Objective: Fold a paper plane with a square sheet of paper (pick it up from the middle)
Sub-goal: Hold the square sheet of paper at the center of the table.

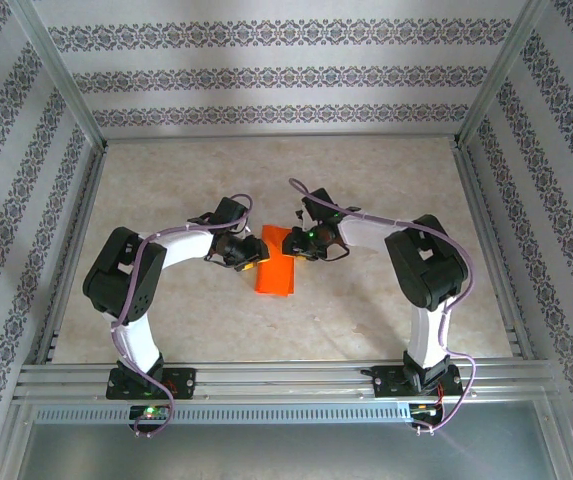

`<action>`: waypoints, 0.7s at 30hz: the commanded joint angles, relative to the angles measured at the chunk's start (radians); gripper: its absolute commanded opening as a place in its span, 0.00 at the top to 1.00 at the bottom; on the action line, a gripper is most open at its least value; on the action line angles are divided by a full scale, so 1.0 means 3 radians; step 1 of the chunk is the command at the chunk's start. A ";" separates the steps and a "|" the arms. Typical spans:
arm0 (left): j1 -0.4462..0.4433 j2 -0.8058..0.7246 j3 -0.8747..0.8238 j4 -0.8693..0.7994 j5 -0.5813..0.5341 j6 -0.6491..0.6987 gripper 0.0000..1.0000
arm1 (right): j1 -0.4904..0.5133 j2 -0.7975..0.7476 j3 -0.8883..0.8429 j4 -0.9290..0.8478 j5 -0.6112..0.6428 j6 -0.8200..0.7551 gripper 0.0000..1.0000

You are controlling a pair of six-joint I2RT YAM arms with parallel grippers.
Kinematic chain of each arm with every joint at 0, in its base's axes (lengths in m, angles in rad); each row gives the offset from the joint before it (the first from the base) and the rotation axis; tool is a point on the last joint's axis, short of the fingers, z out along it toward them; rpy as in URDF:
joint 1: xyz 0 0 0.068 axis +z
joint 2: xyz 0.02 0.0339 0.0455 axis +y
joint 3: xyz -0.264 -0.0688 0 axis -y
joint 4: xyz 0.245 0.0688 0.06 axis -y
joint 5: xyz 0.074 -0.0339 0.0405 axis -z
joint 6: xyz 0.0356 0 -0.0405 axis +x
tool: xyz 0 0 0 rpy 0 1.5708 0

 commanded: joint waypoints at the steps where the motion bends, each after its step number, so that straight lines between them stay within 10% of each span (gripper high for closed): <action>1: -0.0054 0.0156 0.0065 -0.0159 -0.0254 -0.0131 0.61 | -0.0117 -0.0416 -0.0168 0.0160 0.0092 0.0247 0.60; 21: -0.0238 0.0425 0.0270 -0.0541 -0.0568 -0.0313 0.58 | -0.0403 -0.0653 -0.0702 0.0436 0.0307 0.0436 0.36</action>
